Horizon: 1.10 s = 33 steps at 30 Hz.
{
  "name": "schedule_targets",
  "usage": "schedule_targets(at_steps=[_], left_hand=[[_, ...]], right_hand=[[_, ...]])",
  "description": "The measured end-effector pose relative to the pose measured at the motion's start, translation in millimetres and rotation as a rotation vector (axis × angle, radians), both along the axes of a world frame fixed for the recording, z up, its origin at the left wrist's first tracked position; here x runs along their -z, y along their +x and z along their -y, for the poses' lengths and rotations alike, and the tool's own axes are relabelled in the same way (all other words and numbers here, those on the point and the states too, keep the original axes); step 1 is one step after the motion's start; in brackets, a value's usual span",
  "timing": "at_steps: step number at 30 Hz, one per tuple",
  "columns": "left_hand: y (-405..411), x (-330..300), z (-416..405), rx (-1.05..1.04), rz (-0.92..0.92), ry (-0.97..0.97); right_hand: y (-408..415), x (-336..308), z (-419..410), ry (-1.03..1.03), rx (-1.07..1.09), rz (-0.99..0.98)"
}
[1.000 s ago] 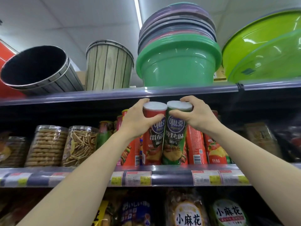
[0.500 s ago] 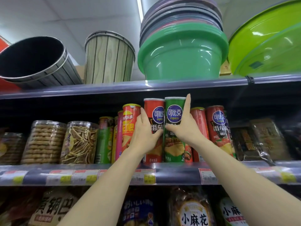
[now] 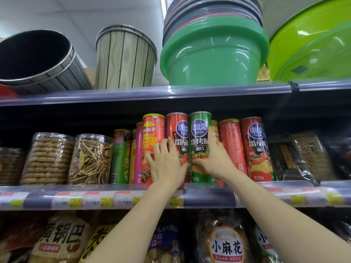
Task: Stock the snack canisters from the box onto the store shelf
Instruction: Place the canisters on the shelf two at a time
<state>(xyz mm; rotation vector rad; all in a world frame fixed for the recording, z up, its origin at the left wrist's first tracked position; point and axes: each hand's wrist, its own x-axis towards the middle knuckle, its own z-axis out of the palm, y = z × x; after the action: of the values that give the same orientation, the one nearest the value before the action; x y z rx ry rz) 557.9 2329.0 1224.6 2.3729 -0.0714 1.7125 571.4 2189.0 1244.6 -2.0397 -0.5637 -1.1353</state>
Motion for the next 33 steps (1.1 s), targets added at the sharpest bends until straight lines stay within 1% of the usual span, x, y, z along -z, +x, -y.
schedule_targets(at_steps=[4, 5, 10, 20, 24, 27, 33], left_hand=[[-6, 4, 3, 0.186, -0.062, -0.077], [-8, 4, 5, 0.206, -0.073, -0.082], [-10, -2, 12, 0.193, -0.088, -0.11], [-9, 0, 8, 0.316, -0.057, -0.239], [-10, 2, 17, 0.255, -0.11, -0.222], [-12, 2, 24, 0.212, -0.112, -0.205], [-15, 3, 26, 0.258, -0.098, -0.233]], right_hand=[[0, -2, -1, -0.003, 0.01, 0.001], [0, -2, 0, -0.001, 0.019, 0.003], [-3, -2, 8, 0.018, 0.051, 0.015], [-7, 6, 10, -0.026, -0.031, -0.018], [-12, 16, 12, -0.052, -0.022, 0.01], [-17, 23, 18, -0.102, 0.008, 0.038], [-21, 30, 33, -0.107, 0.052, 0.001]])
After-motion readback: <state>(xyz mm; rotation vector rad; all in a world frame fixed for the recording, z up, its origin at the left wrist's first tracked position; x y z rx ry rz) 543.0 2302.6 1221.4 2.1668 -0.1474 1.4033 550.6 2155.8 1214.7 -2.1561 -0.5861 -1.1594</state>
